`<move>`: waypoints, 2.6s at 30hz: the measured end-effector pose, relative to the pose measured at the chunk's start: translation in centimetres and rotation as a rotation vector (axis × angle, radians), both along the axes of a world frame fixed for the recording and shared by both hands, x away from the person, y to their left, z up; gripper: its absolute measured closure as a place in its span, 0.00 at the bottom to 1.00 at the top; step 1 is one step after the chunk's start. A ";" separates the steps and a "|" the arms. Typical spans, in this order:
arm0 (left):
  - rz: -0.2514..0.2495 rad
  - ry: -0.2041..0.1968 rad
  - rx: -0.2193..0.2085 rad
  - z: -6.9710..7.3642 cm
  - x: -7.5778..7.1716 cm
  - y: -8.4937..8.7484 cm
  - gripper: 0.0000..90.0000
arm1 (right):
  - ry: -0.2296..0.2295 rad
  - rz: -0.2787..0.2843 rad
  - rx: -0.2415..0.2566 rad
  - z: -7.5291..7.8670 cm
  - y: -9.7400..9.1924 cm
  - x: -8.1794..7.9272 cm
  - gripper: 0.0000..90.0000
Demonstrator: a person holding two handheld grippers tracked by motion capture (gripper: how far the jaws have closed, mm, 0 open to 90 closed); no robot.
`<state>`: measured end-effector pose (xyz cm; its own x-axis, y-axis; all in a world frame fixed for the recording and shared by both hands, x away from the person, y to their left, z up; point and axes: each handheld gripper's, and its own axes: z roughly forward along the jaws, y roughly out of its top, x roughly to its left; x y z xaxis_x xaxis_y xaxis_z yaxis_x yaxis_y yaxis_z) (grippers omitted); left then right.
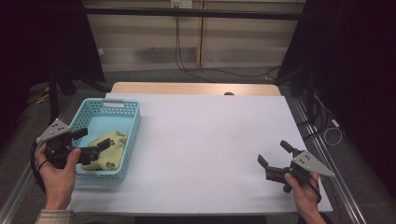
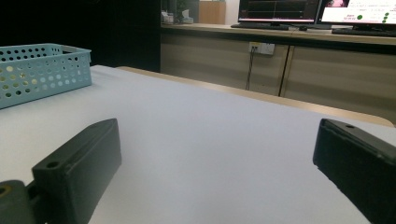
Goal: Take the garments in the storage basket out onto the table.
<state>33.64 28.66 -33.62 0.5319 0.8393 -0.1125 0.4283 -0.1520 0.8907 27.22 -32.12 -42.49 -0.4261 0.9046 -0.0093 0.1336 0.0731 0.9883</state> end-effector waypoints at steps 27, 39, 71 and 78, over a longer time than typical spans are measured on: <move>0.053 0.318 0.236 -2.1 3.5 -0.2 0.09 | 0.003 0.002 0.004 0.0 0.0 0.1 0.01; 0.041 0.459 0.286 -3.9 5.4 -1.0 0.05 | 0.025 -0.014 -0.005 -0.2 0.0 0.2 0.00; -0.043 0.612 0.359 -6.3 8.1 -1.4 0.00 | 0.017 0.014 -0.012 -0.2 0.2 0.2 0.00; -0.055 0.638 0.361 -6.3 8.6 -1.5 0.00 | 0.014 0.019 -0.014 -0.2 0.2 0.3 0.00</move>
<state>42.24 27.18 -39.88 0.4981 0.8565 -0.1356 0.8298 -0.4254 0.3612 27.48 -31.92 -42.69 -0.4437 0.8960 -0.0157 0.1463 0.0897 0.9852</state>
